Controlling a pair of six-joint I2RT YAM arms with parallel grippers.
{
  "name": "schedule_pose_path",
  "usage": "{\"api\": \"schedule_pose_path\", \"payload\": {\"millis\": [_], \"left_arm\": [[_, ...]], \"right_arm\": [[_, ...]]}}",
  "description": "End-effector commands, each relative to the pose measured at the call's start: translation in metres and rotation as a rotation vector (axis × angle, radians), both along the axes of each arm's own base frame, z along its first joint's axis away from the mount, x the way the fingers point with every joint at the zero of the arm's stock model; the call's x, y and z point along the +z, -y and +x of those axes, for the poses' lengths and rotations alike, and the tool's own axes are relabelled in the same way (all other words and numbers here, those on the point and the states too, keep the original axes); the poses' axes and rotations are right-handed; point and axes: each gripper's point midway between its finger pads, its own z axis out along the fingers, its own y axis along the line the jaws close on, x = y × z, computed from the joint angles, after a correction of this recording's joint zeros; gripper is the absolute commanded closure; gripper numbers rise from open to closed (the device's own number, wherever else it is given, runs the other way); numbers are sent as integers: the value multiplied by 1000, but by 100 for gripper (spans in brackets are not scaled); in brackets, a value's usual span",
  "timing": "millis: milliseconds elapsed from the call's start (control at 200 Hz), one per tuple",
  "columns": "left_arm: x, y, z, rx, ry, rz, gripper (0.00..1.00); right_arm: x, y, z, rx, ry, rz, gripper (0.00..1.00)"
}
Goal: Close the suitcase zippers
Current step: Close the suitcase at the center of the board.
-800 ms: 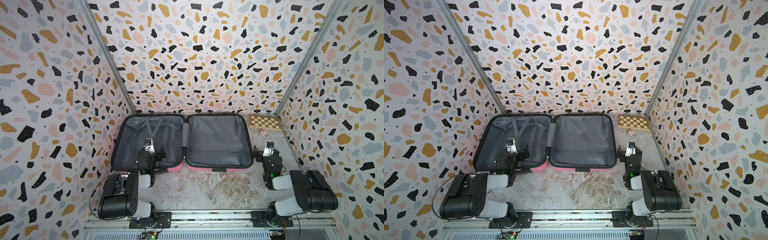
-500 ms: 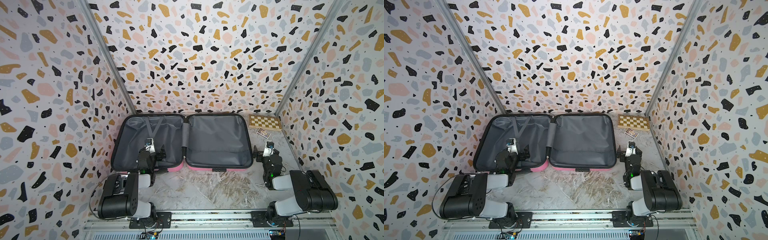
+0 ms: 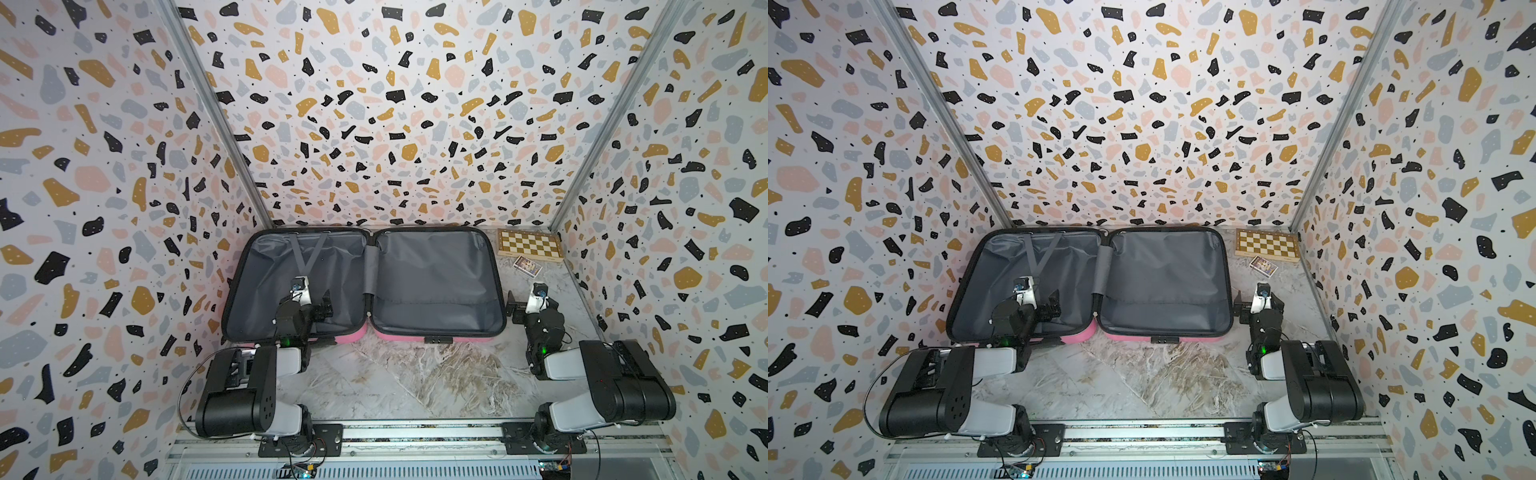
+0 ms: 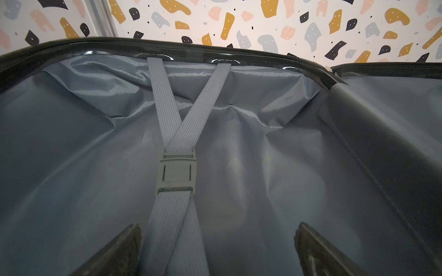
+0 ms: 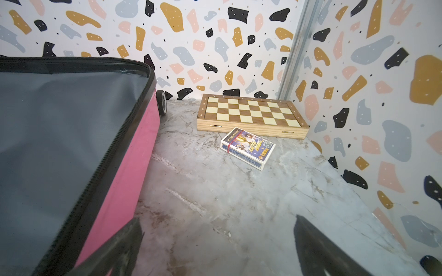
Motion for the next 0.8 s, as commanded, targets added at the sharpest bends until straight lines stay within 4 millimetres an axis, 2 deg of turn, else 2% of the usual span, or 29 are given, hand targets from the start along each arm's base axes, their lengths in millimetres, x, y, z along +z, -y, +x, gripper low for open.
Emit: {"api": "schedule_pose_path", "payload": {"millis": [0, 140, 205, 396, 521, 666, 796], "left_arm": [[-1, 3, -6, -2, 20, -7, 0], [22, -14, -20, 109, 49, -9, 0], [36, -23, -26, 166, 48, -23, 0], [83, -28, -28, 198, -56, -83, 0], [109, -42, -20, 232, -109, -131, 0], [134, -82, -17, 353, -223, -98, 0], [135, -115, -9, 383, -379, -133, 4]], "right_arm": [[8, -13, 3, 21, 12, 22, 0], [18, 10, 4, -123, -28, 48, 0], [22, 15, 5, -155, -42, 49, 0], [34, 36, 3, -278, -97, 129, 0], [36, 36, 10, -261, -176, 216, 0], [45, 33, 19, -252, -252, 237, 0], [54, 16, 33, -159, -342, 257, 0]]}}
